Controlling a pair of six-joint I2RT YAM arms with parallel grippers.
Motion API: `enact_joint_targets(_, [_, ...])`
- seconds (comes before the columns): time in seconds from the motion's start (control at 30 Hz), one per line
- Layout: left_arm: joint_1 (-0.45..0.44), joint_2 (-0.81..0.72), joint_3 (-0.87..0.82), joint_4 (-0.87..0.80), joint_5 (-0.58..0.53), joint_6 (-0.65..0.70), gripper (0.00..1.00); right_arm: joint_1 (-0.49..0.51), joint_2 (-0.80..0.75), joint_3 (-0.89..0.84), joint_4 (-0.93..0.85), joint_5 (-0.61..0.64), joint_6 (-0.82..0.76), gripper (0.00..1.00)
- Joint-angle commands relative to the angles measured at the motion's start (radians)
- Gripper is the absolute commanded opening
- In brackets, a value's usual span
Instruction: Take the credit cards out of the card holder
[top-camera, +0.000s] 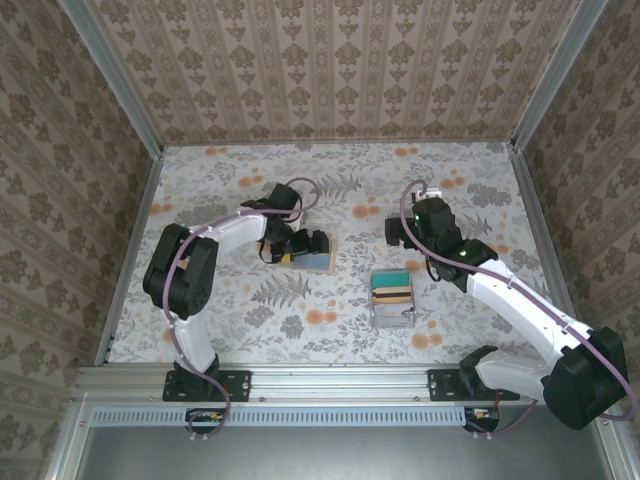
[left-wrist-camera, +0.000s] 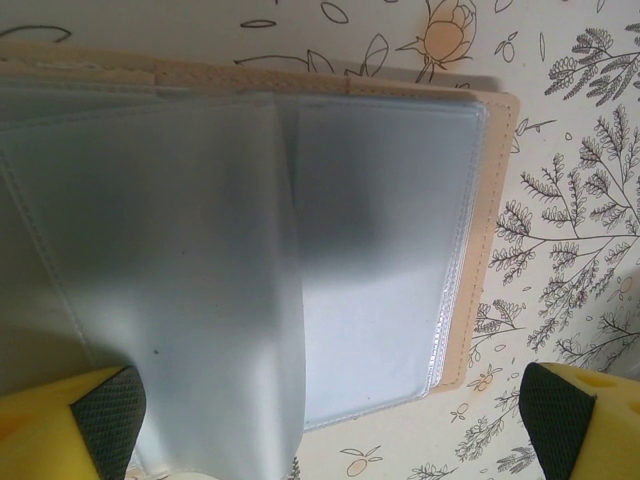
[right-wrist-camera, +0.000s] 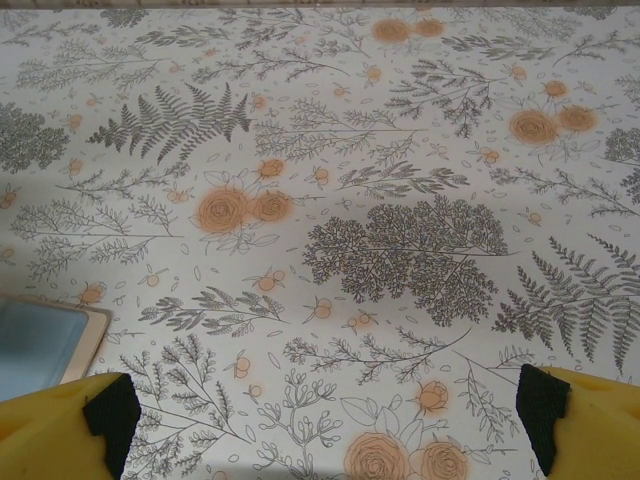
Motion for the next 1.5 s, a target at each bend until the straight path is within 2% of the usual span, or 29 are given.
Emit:
enact_joint_targets(0.0, [0.025,-0.081,0.039,-0.046,-0.043,-0.005,1.0,-0.006,-0.013,0.004,0.0,0.008,0.024,1.0])
enact_joint_targets(0.1, [0.061,-0.169,0.054,-0.074,-0.125,0.01,1.0,-0.008,-0.027,-0.013,0.006,0.031,0.018,1.0])
enact_joint_targets(0.27, [0.193,-0.331,0.031,-0.091,-0.286,0.036,1.0,-0.017,-0.04,-0.062,0.028,0.108,0.009,1.0])
enact_joint_targets(0.4, [0.295,-0.456,-0.054,-0.057,-0.501,0.074,1.0,-0.039,-0.053,-0.142,0.108,0.184,-0.017,1.0])
enact_joint_targets(0.57, [0.382,-0.543,-0.237,0.105,-0.819,0.157,1.0,-0.078,-0.053,-0.308,0.37,0.294,-0.114,1.0])
enact_joint_targets(0.67, [0.448,-0.53,-0.317,0.191,-0.877,0.199,1.0,-0.148,-0.02,-0.282,0.364,0.237,-0.1,1.0])
enact_joint_targets(0.73, [0.479,-0.486,-0.348,0.24,-0.951,0.181,1.0,-0.19,0.014,-0.267,0.399,0.203,-0.113,1.0])
enact_joint_targets(0.93, [0.521,-0.44,-0.514,0.622,-0.82,0.32,1.0,-0.3,0.138,-0.286,0.572,0.079,-0.156,1.0])
enact_joint_targets(1.1, [0.527,-0.381,-0.617,0.947,-0.722,0.438,1.0,-0.333,0.22,-0.375,0.833,-0.012,-0.196,1.0])
enact_joint_targets(1.13, [0.537,-0.38,-0.611,0.935,-0.688,0.426,1.0,-0.342,0.224,-0.363,0.806,-0.029,-0.19,1.0])
enact_joint_targets(1.27, [0.54,-0.381,-0.673,1.07,-0.576,0.461,1.0,-0.376,0.23,-0.352,0.794,-0.106,-0.187,1.0])
enact_joint_targets(1.47, [0.527,-0.375,-0.72,1.173,-0.46,0.525,1.0,-0.457,0.282,-0.345,0.866,-0.212,-0.213,1.0])
